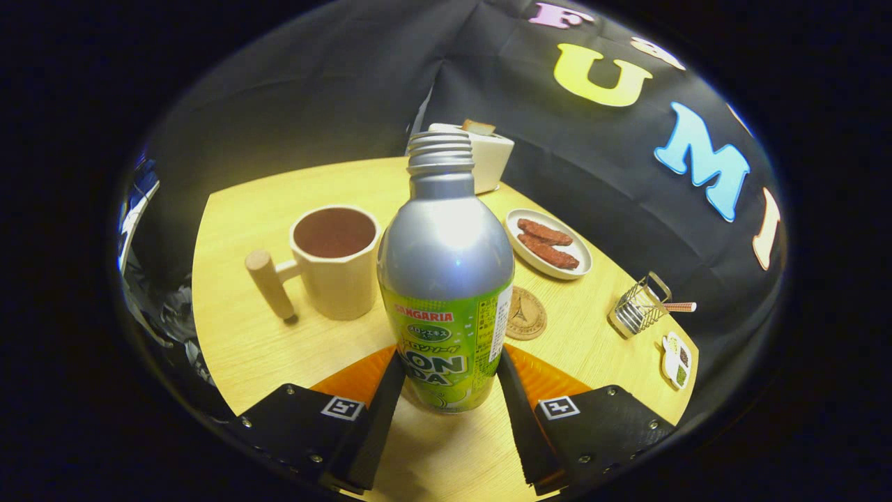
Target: Take the bottle from table, then pour the juice into the cup, finally place the bottle on the coaster
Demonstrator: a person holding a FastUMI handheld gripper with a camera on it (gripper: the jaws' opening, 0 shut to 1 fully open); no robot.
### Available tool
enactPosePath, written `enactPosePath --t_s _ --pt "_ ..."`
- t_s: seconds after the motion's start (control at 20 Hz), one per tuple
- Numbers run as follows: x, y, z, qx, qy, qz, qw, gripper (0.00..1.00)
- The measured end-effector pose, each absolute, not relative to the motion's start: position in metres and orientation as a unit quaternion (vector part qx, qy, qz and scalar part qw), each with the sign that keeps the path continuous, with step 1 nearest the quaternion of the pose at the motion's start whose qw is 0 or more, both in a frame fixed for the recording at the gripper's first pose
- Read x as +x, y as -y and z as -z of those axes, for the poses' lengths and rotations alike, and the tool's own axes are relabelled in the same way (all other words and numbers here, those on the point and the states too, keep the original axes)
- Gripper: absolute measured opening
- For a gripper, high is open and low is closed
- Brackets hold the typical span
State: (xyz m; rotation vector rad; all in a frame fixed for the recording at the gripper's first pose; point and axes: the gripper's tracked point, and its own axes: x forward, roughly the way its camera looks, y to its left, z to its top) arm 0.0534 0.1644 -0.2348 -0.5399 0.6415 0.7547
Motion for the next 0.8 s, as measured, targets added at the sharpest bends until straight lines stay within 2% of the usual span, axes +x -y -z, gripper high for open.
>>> enactPosePath --t_s 0.8 --pt "0.146 -0.163 0.238 -0.125 -0.301 -0.345 0.88 0.76"
